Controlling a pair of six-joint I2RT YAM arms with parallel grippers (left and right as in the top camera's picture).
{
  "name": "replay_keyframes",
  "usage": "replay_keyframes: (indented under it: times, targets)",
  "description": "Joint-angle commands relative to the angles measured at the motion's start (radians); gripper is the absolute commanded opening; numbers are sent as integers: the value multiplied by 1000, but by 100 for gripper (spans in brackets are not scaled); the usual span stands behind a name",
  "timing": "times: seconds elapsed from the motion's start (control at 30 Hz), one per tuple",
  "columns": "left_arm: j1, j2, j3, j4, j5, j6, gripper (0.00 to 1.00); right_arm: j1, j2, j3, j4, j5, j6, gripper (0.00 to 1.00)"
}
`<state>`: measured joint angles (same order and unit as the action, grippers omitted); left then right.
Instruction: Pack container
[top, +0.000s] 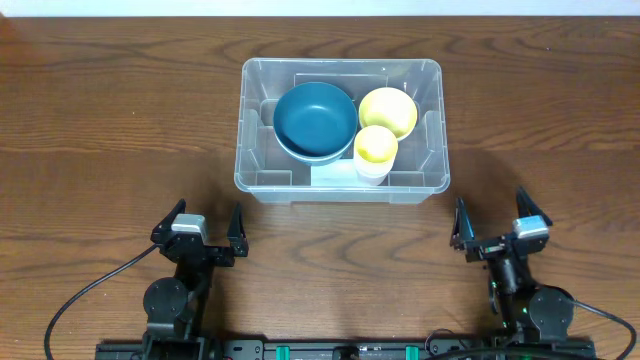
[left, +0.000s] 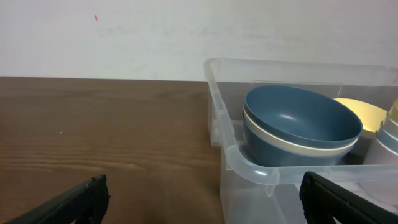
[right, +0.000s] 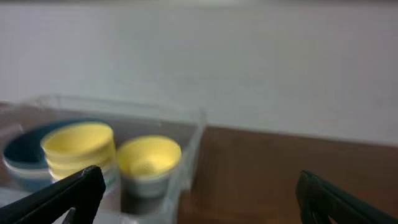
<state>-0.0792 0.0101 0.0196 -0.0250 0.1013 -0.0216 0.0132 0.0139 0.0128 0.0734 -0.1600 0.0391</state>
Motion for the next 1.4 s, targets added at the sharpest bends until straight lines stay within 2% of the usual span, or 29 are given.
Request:
replay_keyframes:
  times: [0.0,0.13,1.37]
  targets:
    - [5,-6,-16,-37,15,14,98,-11,-9,-7,-39,63,-19,99]
    - [5,-6,-16,-37,15,14,98,-16,-9,-7,-145,103,-19,99]
    - [5,-6,-16,-37,15,14,98,-17,-8,-7,-145,119,-40,99]
